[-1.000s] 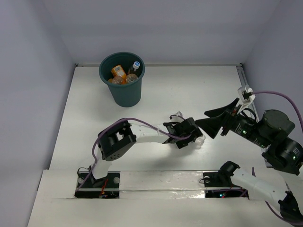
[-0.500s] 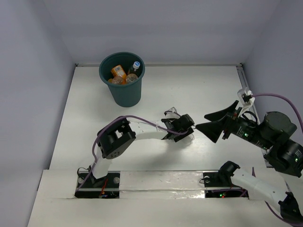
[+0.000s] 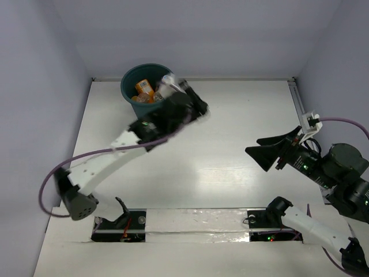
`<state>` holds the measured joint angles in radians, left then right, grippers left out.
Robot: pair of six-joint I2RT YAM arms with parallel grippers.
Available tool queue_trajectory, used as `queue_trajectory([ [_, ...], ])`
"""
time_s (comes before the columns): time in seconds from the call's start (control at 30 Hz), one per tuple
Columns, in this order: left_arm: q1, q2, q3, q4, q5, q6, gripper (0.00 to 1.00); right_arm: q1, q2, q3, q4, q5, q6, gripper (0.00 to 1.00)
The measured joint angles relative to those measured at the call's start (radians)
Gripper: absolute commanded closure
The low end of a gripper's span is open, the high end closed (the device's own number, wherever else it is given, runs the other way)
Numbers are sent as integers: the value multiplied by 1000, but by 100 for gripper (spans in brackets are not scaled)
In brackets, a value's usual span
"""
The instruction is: Put the plastic bottles in the bin
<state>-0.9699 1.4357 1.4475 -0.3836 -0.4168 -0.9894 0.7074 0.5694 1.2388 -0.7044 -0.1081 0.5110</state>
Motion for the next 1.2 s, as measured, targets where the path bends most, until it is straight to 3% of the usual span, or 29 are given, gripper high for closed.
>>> queue_trajectory([
  [0.2,441,-143,129,50,59,229,67,0,-2,-65,14,41,72,14],
  [0.37,634,-27,208,50,168,361,67,0,20,-72,18,72,121,15],
  [0.53,709,164,219,20,286,434,61,0,49,-69,24,82,158,15],
  [0.67,717,225,209,1,343,460,36,0,63,-69,27,87,179,15],
  [0.83,726,217,229,-15,382,477,20,0,71,-64,32,93,195,15],
  [0.87,726,215,238,-18,394,477,3,0,75,-56,32,98,194,16],
  [1.0,730,162,246,-25,443,477,1,0,98,-14,32,117,184,18],
  [1.03,730,137,246,-27,452,476,1,0,103,-3,32,123,177,20],
  [1.1,730,80,246,-27,470,473,1,0,113,26,31,136,157,36],
  [1.13,730,49,246,-28,477,471,1,0,117,42,32,142,151,49],
  [1.17,730,9,246,-27,486,468,1,0,119,57,31,150,138,77],
  [1.2,730,-29,245,-26,495,464,1,0,119,76,30,162,119,85],
])
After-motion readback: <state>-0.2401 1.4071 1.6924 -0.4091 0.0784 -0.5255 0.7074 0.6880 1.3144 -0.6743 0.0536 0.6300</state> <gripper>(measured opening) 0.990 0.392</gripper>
